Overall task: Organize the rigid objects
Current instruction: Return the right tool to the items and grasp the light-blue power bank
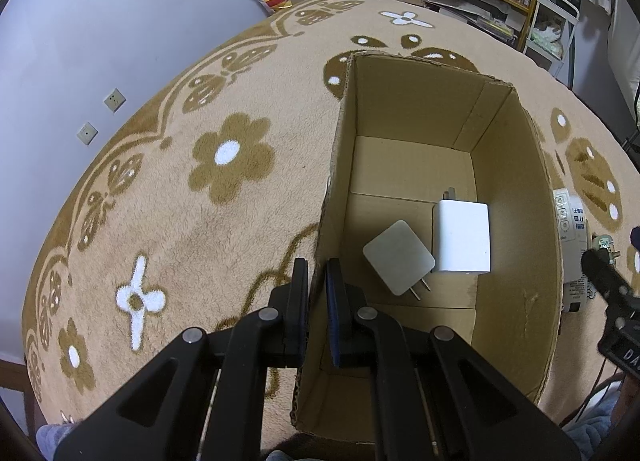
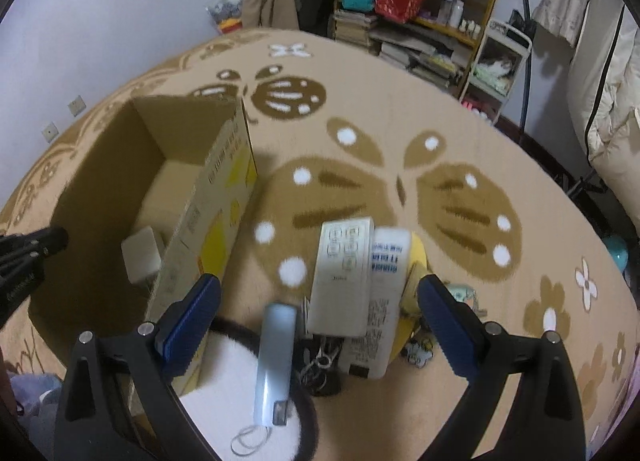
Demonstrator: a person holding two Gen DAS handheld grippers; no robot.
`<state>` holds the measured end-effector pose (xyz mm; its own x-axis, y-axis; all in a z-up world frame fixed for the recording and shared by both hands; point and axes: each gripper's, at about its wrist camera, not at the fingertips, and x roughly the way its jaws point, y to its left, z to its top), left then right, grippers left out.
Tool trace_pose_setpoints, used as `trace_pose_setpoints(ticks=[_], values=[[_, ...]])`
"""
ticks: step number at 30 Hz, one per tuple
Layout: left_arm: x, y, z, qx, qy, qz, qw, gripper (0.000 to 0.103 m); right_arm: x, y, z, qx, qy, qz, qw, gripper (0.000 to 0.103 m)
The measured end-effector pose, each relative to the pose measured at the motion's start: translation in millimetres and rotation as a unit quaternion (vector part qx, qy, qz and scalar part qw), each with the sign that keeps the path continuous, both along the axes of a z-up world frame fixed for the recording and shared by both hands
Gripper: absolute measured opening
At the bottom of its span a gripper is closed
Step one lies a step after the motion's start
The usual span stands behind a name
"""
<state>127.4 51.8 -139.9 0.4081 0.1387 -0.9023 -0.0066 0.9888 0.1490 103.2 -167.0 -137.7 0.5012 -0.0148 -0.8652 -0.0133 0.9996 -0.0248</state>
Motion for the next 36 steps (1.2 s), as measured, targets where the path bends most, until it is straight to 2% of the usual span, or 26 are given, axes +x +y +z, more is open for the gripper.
trace_pose_setpoints(ticks=[3,4,7,9,11,12,19,23,26,30,36], values=[[-0.8,0.8,-0.1,-0.001,0.0,0.0,1.0,0.008,-3.2,3.6,-5.2,-0.003,0.014,0.013,1.0,0.103],[-0.8,0.7,0.1,-0.002,0.0,0.001,1.0,0.008,-4.6,4.9,-6.6,0.0,0.019,0.019,1.0,0.1],[-1.2,1.2,0.5,-0.004,0.001,0.002,1.0,0.008,-8.4,9.4,-15.7,0.021,0.05,0.04,0.998,0.08],[-1.1,1.3,0.6,-0.003,0.001,0.002,1.0,0.008,-10.4,11.8,-25.0,0.03,0.073,0.048,0.996,0.07],[-1.1,1.3,0.6,-0.004,0.001,0.002,1.0,0.008,-11.9,13.1,-31.9,0.038,0.087,0.054,0.994,0.047],[-1.1,1.2,0.7,-0.005,0.001,0.002,1.0,0.008,-12.9,13.8,-35.5,0.044,0.095,0.058,0.993,0.044],[-1.0,2.8,1.0,-0.01,0.001,0.005,0.9999,0.008,-15.9,16.0,-57.1,0.069,0.136,0.062,0.986,0.044],[-1.2,4.1,1.3,-0.015,0.002,0.007,0.9999,0.008,-16.8,19.6,-65.9,0.07,0.15,0.063,0.984,0.034],[-1.5,3.3,1.0,-0.012,0.002,0.006,0.9999,0.008,-19.2,22.6,-72.4,0.053,0.157,0.06,0.984,0.032],[-1.3,3.3,0.9,-0.011,0.002,0.006,0.9999,0.008,-20.3,21.2,-77.9,0.064,0.167,0.05,0.983,0.032],[-1.4,3.3,0.8,-0.011,0.002,0.006,0.9999,0.008,-25.9,36.3,-89.2,0.045,0.18,0.053,0.981,0.032]])
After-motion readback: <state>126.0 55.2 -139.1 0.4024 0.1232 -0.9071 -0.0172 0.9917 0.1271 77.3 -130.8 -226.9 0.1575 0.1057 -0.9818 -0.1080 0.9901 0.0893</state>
